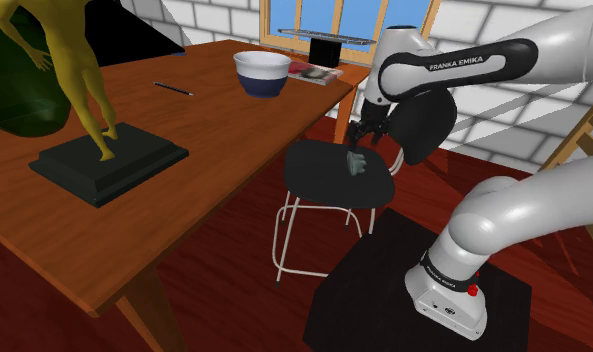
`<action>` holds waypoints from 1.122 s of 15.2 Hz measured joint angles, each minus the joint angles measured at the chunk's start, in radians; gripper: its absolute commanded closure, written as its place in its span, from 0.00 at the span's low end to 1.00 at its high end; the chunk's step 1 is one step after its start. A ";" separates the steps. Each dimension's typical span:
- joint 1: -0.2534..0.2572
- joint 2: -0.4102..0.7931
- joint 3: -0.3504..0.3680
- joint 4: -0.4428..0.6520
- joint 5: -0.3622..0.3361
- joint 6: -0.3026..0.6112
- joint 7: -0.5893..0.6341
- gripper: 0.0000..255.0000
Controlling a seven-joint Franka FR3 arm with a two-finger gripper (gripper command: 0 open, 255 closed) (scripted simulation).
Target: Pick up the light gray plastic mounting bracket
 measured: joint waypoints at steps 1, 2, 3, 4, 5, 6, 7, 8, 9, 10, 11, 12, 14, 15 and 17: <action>-0.009 0.023 0.001 -0.012 -0.010 0.034 0.012 0.00; -0.022 0.047 -0.004 -0.032 -0.024 0.075 0.019 0.00; -0.027 0.062 -0.003 -0.034 -0.029 0.092 0.027 0.00; -0.029 0.069 -0.001 -0.044 -0.032 0.109 0.033 0.00; -0.030 0.081 0.000 -0.049 -0.034 0.125 0.037 0.00; -0.031 0.091 -0.001 -0.057 -0.036 0.144 0.038 0.00; -0.032 0.097 -0.002 -0.066 -0.037 0.159 0.039 0.00; -0.033 0.105 -0.002 -0.073 -0.038 0.174 0.040 0.00; -0.034 0.111 -0.004 -0.082 -0.040 0.189 0.040 0.00; -0.034 0.122 -0.004 -0.092 -0.041 0.209 0.042 0.00; -0.034 0.128 -0.003 -0.097 -0.041 0.221 0.044 0.00; -0.034 0.130 -0.004 -0.101 -0.042 0.227 0.044 1.00; -0.034 0.131 -0.004 -0.103 -0.042 0.230 0.044 1.00; -0.034 0.131 -0.004 -0.103 -0.042 0.231 0.044 1.00; -0.035 0.131 -0.004 -0.103 -0.043 0.231 0.044 1.00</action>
